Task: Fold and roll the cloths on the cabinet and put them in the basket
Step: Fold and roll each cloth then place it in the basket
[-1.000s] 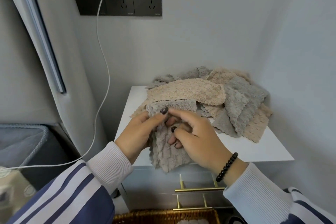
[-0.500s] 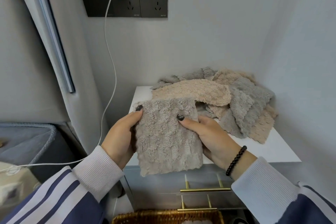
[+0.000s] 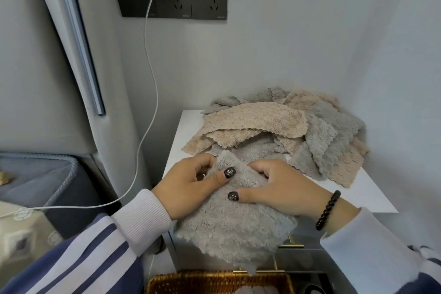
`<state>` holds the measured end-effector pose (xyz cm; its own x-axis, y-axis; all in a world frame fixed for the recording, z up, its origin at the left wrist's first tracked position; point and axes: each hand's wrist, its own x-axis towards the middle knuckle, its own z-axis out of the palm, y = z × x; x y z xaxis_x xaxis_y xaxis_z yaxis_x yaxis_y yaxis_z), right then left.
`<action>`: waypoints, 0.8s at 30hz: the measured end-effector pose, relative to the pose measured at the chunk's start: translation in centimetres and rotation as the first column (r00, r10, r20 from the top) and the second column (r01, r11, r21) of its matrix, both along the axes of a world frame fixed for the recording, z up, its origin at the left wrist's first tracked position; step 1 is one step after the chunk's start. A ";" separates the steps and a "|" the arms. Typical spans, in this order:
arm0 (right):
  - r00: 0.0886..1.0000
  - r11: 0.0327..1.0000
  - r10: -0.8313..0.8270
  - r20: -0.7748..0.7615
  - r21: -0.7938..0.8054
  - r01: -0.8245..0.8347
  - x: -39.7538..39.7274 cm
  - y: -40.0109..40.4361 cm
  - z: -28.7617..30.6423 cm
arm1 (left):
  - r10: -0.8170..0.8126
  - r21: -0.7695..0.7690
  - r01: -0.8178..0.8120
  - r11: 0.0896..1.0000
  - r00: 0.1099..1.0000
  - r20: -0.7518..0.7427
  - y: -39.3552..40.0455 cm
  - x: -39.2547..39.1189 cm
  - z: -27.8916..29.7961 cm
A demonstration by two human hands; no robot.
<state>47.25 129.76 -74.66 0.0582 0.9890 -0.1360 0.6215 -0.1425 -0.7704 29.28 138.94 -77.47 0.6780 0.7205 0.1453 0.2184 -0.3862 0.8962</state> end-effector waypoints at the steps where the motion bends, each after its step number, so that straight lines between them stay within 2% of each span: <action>1: 1.000 0.999 0.001 0.010 -0.036 -0.001 0.5 -0.1 0.3 | 0.017 0.016 -0.017 1.000 1.000 0.006 0.0 0.0 0.0; 3: 1.000 0.995 -0.010 -0.028 -0.098 0.007 1.6 -0.2 0.8 | 0.079 0.017 -0.080 0.997 0.996 0.043 0.1 0.0 0.4; 6: 0.978 0.988 -0.092 -0.187 -0.138 0.067 3.3 -0.2 1.0 | 0.147 -0.030 -0.145 0.989 0.986 0.076 0.5 -0.1 0.5; 10: 0.965 0.974 -0.220 -0.140 -0.086 0.209 3.7 0.7 0.2 | 0.168 -0.013 -0.168 0.986 0.986 0.021 1.7 -0.5 -0.1; 12: 0.953 0.945 -0.296 -0.070 0.122 0.303 3.0 1.1 0.0 | 0.218 0.081 -0.221 0.972 0.975 0.044 2.3 -0.5 -0.1; 14: 0.936 0.830 -0.350 -0.028 0.453 0.324 2.1 1.3 0.3 | 0.275 0.155 -0.303 0.941 0.945 0.176 2.7 -0.4 0.5; 16: 0.940 0.646 -0.340 0.013 0.729 0.224 1.4 1.2 0.8 | 0.264 0.251 -0.350 0.902 0.909 0.322 2.8 -0.7 1.6; 18: 0.941 0.519 -0.316 0.119 0.852 0.067 1.3 1.1 0.9 | 0.170 0.431 -0.324 0.842 0.918 0.359 2.5 -1.4 2.3; 19: 0.938 0.505 -0.299 0.176 0.863 -0.001 1.4 1.0 0.6 | 0.130 0.530 -0.295 0.795 0.936 0.327 2.5 -1.9 2.2; 21: 0.916 0.564 -0.252 0.312 0.817 -0.123 1.6 0.8 -0.3 | 0.084 0.652 -0.189 0.734 0.978 0.189 2.6 -2.9 1.1; 24: 0.828 0.725 -0.110 0.550 0.614 -0.311 1.8 0.2 -3.1 | 0.090 0.618 0.038 0.785 0.981 -0.175 2.1 -4.1 -2.5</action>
<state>49.01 129.93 -77.74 -0.1964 0.8035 0.5619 0.9182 0.3518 -0.1820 25.19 141.00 -79.95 0.7204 0.5376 0.4381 0.3720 -0.8327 0.4101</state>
